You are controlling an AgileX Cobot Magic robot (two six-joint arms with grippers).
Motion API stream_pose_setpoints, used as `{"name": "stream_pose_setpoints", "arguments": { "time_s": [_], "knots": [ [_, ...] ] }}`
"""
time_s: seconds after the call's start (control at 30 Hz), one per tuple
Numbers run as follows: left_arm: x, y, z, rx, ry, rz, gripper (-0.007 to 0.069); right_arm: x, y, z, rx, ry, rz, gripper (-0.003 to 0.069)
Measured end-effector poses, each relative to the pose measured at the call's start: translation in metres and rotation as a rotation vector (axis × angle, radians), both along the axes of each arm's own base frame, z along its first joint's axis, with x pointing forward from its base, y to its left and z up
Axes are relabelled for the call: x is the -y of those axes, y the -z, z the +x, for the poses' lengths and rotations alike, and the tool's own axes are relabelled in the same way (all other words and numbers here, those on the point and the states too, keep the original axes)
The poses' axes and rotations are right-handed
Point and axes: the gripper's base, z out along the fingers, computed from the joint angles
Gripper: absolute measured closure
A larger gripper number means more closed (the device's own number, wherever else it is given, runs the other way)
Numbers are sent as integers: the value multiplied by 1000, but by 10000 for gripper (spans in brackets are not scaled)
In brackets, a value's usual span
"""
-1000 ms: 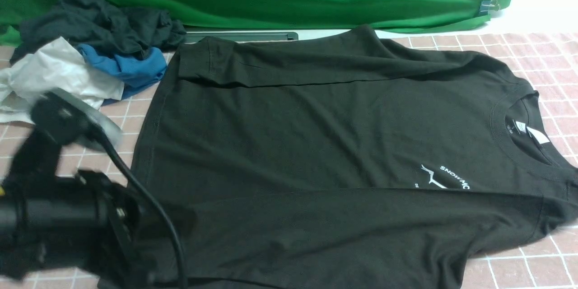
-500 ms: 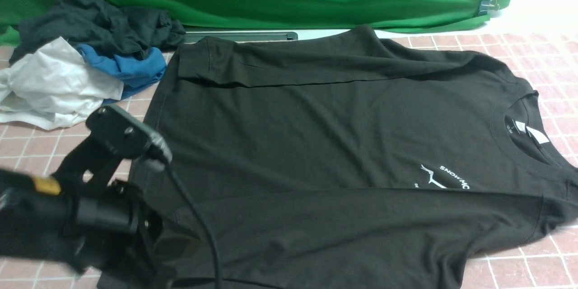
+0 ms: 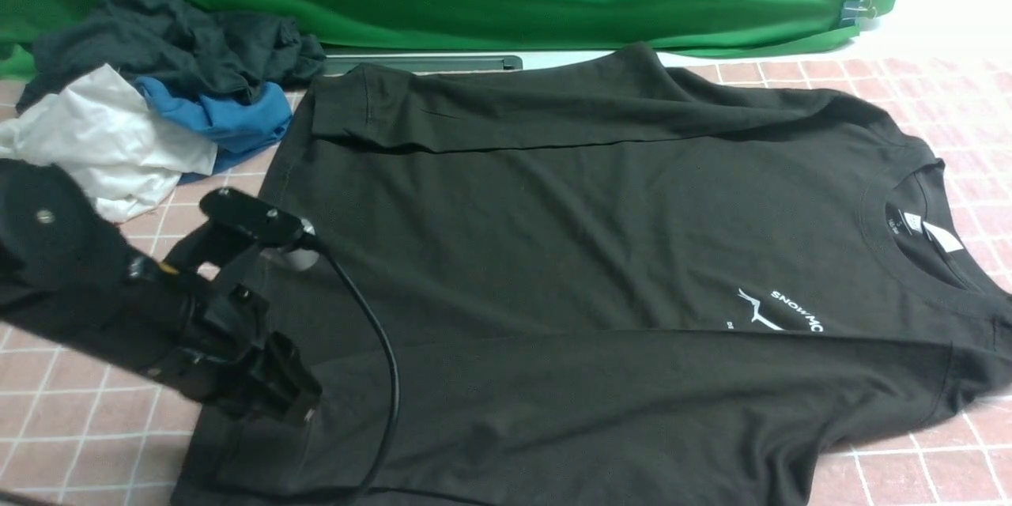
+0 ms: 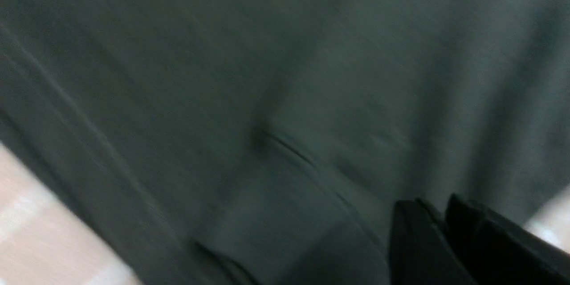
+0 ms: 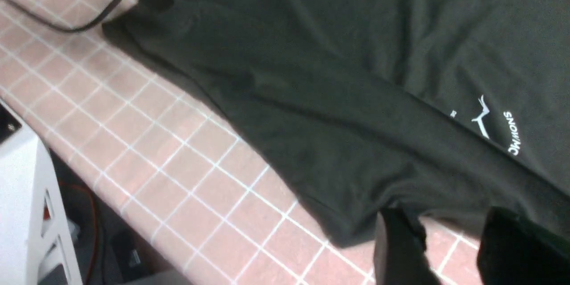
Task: Fold a long-sleeved shirt over a pink coffee tablecloth.
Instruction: 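Grasp the left edge of the dark T-shirt lying flat on the table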
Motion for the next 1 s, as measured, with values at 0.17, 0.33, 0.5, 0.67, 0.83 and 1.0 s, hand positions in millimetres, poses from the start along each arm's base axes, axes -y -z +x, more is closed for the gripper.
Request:
{"name": "stream_pose_setpoints", "arguments": {
  "time_s": [0.17, 0.33, 0.5, 0.67, 0.83, 1.0],
  "knots": [
    [-3, 24, 19, 42, 51, 77, 318, 0, 0, 0, 21, -29, -26, 410],
    [-4, 45, 28, 32, 93, 110, 242, 0, 0, 0, 28, -32, -27, 410],
    [-4, 50, 32, 49, 94, 123, 246, 0, 0, 0, 32, -36, -32, 410],
    [-4, 51, 31, 39, 94, 118, 337, 0, 0, 0, 33, -36, -31, 410],
    [-3, 51, 30, 25, 101, 112, 533, 0, -1, 1, 37, -36, -30, 410],
    [-3, 47, 28, 21, 99, 99, 567, 0, -1, 1, 38, -36, -29, 410]
  ]
}}
